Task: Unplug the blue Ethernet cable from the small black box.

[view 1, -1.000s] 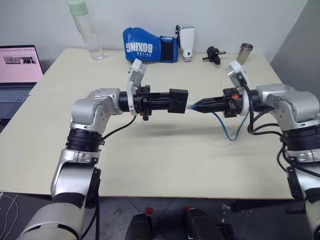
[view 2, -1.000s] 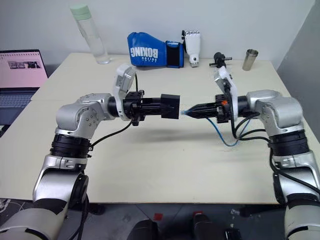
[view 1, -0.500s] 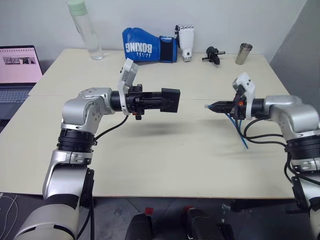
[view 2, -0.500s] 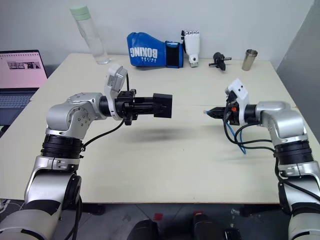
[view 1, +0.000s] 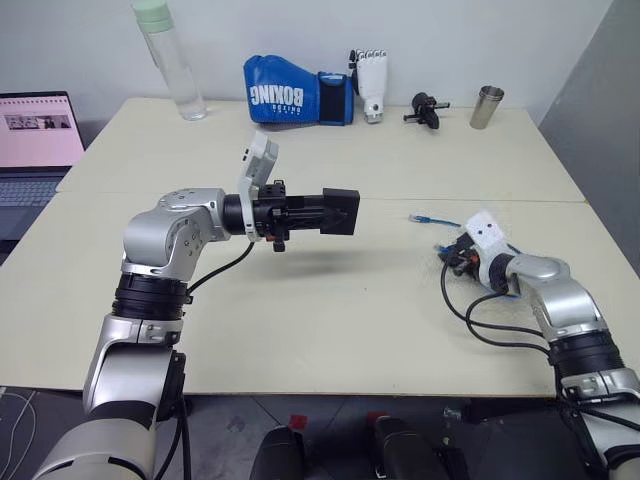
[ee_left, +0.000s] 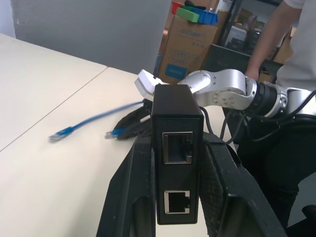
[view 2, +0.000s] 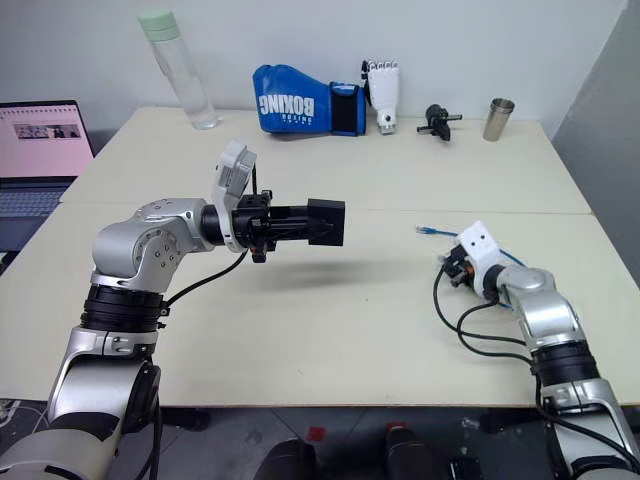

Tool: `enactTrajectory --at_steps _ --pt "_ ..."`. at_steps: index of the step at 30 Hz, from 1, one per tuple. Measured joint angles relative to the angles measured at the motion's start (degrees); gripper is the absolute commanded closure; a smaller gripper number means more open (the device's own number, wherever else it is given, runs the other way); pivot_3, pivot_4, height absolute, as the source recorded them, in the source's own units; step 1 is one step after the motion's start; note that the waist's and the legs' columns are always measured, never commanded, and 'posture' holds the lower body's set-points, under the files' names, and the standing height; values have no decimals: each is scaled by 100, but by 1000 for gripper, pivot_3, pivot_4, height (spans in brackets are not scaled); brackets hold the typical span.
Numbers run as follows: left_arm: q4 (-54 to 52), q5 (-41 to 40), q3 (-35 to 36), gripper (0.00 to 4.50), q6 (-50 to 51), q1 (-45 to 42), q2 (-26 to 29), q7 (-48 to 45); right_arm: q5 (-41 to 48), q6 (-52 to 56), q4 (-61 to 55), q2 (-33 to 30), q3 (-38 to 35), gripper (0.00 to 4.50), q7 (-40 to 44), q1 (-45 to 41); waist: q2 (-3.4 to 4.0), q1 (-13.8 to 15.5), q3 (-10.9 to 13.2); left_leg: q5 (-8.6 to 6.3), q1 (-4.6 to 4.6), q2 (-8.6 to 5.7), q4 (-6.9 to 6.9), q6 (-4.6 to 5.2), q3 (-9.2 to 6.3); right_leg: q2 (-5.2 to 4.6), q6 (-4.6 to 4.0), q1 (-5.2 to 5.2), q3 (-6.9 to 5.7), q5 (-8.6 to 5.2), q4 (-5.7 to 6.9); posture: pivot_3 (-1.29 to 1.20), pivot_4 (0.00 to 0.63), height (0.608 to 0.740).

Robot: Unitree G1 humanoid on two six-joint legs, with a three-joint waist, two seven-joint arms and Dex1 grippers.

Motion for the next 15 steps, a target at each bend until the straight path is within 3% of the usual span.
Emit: enactTrajectory --at_steps 2,6,10,15 --pt "-2 -22 0 3726 0 0 -7 1 24 91 -96 1 -13 2016 16 24 0 0 0 0 0 -1 1 0 0 0 0 1 0 0 0 0 150 740" --pt "-2 -44 -1 3726 0 0 -7 1 109 285 -217 -48 -43 782 129 24 0 3 0 0 0 -1 1 1 -1 0 0 1 -1 0 -1 0 150 740" --pt "-1 -56 -3 3726 0 5 0 -4 396 635 -689 -146 -228 61 373 48 1 1 1 -1 -1 -1 0 1 -2 0 0 1 -1 0 -2 0 150 740" --pt "12 -53 2 3726 -12 32 79 -1 1426 1546 -1907 -341 -808 61 836 137 0 10 1 -1 -2 -1 -1 2 -8 0 0 2 -6 0 -3 0 150 740"
